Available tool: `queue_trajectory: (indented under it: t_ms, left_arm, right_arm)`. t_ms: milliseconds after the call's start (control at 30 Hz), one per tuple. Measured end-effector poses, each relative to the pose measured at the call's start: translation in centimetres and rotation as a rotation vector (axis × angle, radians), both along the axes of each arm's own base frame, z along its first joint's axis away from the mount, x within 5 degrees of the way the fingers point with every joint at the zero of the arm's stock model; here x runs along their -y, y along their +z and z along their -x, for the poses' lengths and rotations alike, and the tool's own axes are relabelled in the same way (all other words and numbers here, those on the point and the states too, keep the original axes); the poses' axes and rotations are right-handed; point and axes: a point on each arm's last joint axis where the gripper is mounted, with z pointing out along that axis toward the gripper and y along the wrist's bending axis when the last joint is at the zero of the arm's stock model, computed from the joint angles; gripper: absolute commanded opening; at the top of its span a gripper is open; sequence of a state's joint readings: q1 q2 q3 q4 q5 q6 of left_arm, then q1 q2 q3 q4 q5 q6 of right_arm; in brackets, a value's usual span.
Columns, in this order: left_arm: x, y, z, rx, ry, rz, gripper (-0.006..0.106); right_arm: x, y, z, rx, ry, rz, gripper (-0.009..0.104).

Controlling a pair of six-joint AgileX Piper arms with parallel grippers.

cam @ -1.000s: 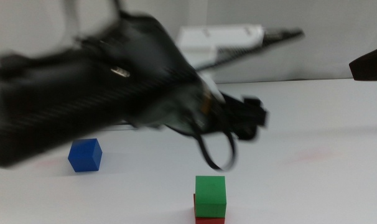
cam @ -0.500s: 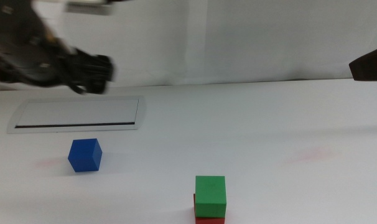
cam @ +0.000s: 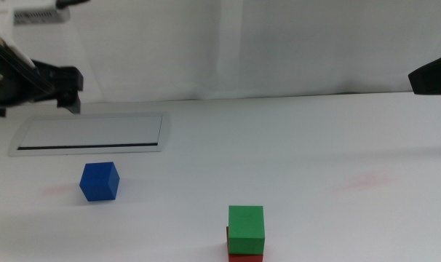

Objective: Stack red cubes first, then green, then blue cubes in a specific spot.

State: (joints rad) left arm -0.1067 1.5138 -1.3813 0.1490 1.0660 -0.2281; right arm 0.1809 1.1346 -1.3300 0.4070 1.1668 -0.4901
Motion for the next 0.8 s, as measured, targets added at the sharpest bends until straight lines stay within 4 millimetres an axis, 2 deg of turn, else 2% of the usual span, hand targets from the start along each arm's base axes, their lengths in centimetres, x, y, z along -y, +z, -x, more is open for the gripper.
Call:
queue_trajectory:
  t_ms: [67,400,600,633,800]
  left_arm:
    - [0.1,-1.4,-0.2,-0.01,-0.006,0.016,0.09]
    - [0.4,-6.3,-0.3,-0.045,-0.016,0.048,0.09]
    - [0.6,-9.4,-1.6,-0.129,-0.011,0.053,0.09]
    - [0.7,-10.5,-2.0,-0.162,-0.009,0.054,0.09]
    - [0.9,-13.4,-3.0,-0.228,-0.002,0.063,0.09]
  right_arm:
    - [0.0,0.0,0.0,0.0,0.0,0.0,0.082]
    - [0.0,0.0,0.0,0.0,0.0,0.0,0.082]
    - [0.0,0.0,0.0,0.0,0.0,0.0,0.082]
    - [0.0,0.0,0.0,0.0,0.0,0.0,0.082]
    - [0.0,0.0,0.0,0.0,0.0,0.0,0.082]
